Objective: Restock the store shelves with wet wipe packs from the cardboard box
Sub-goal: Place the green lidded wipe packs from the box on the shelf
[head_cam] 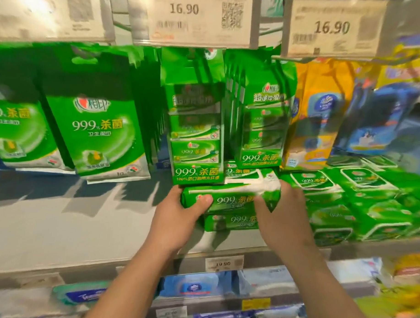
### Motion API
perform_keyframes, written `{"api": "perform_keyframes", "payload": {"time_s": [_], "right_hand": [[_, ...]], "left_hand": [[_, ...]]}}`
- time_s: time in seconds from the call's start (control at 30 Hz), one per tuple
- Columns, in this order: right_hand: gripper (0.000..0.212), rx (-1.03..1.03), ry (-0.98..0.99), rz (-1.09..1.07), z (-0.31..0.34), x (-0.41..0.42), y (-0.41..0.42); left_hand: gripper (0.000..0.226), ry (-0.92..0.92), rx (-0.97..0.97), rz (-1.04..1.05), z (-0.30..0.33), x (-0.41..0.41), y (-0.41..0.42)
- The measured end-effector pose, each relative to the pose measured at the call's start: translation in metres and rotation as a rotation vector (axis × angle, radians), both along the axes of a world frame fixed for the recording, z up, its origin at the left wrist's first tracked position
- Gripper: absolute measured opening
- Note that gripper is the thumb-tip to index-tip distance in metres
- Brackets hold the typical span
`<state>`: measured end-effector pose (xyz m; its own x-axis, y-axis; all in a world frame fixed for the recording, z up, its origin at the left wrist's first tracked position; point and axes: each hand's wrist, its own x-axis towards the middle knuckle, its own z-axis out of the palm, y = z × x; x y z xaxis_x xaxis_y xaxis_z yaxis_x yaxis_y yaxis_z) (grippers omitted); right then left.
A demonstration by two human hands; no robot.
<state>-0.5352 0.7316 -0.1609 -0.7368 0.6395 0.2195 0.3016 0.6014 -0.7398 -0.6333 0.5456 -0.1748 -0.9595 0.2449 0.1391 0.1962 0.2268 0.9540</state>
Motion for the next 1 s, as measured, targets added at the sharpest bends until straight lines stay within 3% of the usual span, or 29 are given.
{"api": "perform_keyframes", "payload": {"time_s": [0.13, 0.3, 0.4, 0.53, 0.6, 0.67, 0.87, 1.0], "right_hand": [[0.064, 0.067, -0.02, -0.023, 0.002, -0.007, 0.004], [0.072, -0.042, 0.103, -0.018, 0.0, -0.02, 0.006], [0.071, -0.129, 0.189, -0.02, -0.005, -0.02, 0.001], [0.043, 0.106, 0.214, 0.057, -0.017, -0.015, 0.003], [0.037, 0.2, 0.16, 0.095, -0.018, -0.016, 0.005], [0.04, 0.27, 0.122, 0.113, -0.02, -0.021, 0.006], [0.054, 0.331, 0.067, 0.126, -0.022, -0.028, 0.003], [0.064, 0.296, -0.007, 0.172, -0.023, -0.037, 0.003]], "left_hand": [[0.051, -0.005, -0.037, 0.042, 0.0, -0.009, 0.014], [0.013, -0.08, -0.075, 0.073, 0.009, -0.022, 0.034], [0.018, -0.002, -0.152, 0.103, 0.009, -0.018, 0.037], [0.026, 0.348, -0.25, 0.27, -0.007, 0.005, 0.021], [0.019, 0.527, -0.248, 0.236, -0.019, 0.008, 0.015], [0.027, 0.606, -0.287, 0.141, -0.026, 0.003, 0.014], [0.042, 0.577, -0.353, 0.024, -0.021, -0.008, 0.017], [0.046, 0.456, -0.476, -0.029, -0.018, -0.014, 0.021]]}}
